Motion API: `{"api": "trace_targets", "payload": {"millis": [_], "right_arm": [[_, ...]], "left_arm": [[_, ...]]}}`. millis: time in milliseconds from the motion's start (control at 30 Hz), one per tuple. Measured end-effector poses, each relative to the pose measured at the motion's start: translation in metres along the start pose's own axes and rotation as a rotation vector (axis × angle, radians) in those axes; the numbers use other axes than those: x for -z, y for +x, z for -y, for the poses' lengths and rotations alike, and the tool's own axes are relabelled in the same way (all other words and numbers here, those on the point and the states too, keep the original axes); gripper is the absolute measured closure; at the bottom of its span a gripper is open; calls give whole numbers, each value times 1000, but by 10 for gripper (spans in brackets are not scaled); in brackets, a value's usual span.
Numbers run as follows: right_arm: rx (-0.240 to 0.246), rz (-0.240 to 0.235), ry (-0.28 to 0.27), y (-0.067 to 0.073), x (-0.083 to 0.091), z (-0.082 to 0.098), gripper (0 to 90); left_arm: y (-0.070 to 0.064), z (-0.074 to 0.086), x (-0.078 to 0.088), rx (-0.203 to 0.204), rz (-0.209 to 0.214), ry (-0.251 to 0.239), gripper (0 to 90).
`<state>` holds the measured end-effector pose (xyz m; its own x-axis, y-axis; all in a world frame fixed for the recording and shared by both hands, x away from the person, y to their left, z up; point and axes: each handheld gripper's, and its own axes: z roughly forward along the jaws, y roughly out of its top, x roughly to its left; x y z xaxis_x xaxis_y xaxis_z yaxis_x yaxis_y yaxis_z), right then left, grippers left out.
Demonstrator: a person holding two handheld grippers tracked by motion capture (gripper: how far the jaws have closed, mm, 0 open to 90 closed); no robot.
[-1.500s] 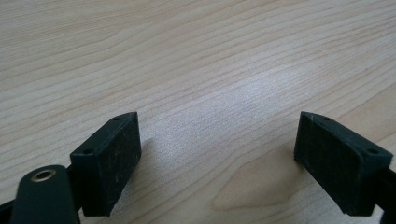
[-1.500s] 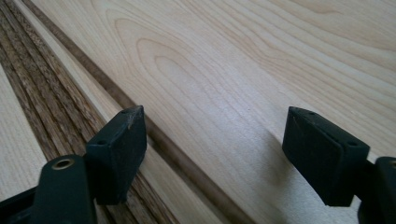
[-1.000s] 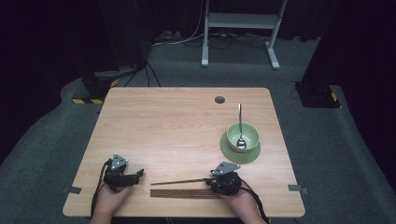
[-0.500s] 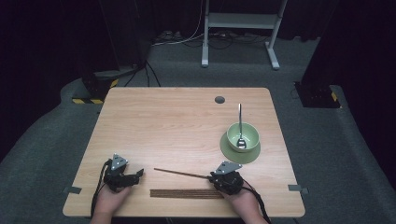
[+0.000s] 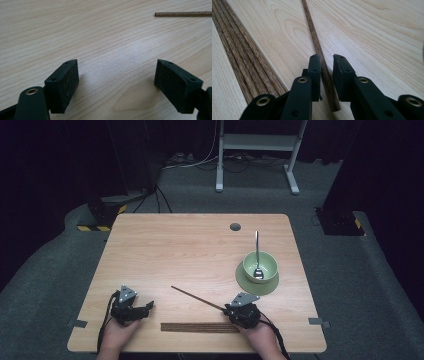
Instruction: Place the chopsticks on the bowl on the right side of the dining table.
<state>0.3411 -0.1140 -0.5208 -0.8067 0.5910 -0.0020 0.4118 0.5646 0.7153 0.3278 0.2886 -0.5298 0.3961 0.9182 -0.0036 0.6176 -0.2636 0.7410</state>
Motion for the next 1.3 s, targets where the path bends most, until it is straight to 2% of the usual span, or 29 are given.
{"api": "trace_targets", "payload": {"millis": [133, 267, 367, 500, 767, 1133, 1300], "right_arm": [[22, 4, -8, 3, 0, 1, 716], [15, -9, -24, 2, 0, 4, 700], [30, -10, -26, 2, 0, 4, 667], [38, -17, -29, 1, -1, 4, 666], [56, -27, -33, 2, -2, 4, 773], [82, -30, -34, 4, -3, 2, 832], [84, -27, -18, 5, -4, -2, 841]], "left_arm": [[0, 0, 0, -1, 0, -1, 206], [0, 0, 0, -3, -2, 0, 207], [0, 0, 0, -2, 0, -1, 208], [0, 0, 0, -5, -2, -1, 210], [0, 0, 0, -4, 0, -2, 213], [0, 0, 0, -4, -2, -2, 215], [0, 0, 0, -4, -1, -2, 215]]}}
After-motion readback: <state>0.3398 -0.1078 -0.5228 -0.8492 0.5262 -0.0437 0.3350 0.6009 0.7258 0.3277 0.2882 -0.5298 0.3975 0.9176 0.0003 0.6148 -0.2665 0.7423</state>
